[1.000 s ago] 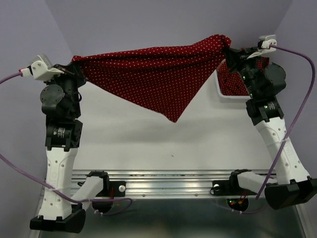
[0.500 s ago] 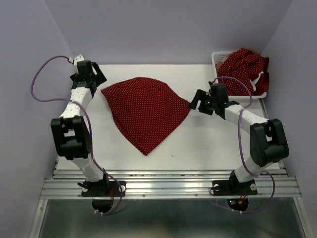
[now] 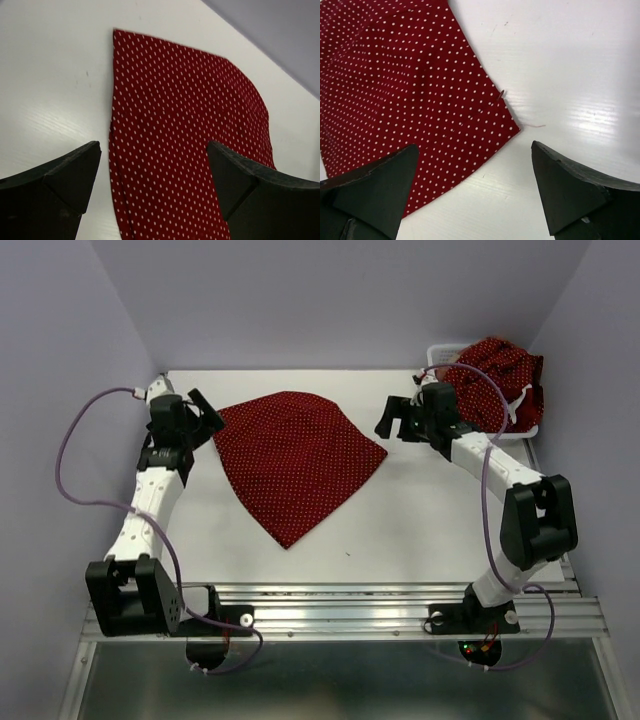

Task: Fold and stack the skirts
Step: Flatten the skirt out

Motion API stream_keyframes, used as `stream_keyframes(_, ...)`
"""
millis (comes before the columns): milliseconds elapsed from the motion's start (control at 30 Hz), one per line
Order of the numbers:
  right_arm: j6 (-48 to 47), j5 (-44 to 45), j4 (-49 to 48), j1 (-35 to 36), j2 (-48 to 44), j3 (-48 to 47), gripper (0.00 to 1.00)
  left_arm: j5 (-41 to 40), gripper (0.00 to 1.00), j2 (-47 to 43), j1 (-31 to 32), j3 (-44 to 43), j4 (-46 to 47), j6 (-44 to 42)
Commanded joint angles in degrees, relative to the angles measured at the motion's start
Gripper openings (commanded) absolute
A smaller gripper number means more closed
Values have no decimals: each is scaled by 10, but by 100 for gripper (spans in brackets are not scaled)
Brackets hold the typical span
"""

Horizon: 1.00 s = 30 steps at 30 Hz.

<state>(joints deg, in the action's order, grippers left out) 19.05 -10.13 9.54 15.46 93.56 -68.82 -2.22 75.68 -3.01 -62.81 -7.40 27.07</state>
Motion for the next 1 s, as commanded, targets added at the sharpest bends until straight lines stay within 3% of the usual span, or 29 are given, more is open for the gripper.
stream_keyframes(0, -41, 22, 6, 4, 51, -59, 100, 41, 99, -74, 47, 110, -38, 65)
stream_keyframes(133, -53, 28, 21, 4, 87, -98, 100, 76, 99, -144, 127, 201, -74, 106)
stream_keyframes(267, -54, 29, 27, 4, 111, -118, 100, 128, 99, -166, 243, 287, -97, 167)
stream_keyframes(367, -54, 30, 28, 4, 122, -113, 100, 120, 99, -174, 286, 327, -105, 208)
stream_keyframes(533, -51, 25, 28, 4, 136, -109, 100, 128, 99, -179, 304, 364, -46, 248)
stream_keyframes(800, -48, 36, 28, 4, 137, -81, 100, 63, 98, -134, 304, 358, -48, 269)
stream_keyframes(967, -39, 54, 31, 4, 149, -76, 100, 109, 88, -92, 307, 363, -24, 252)
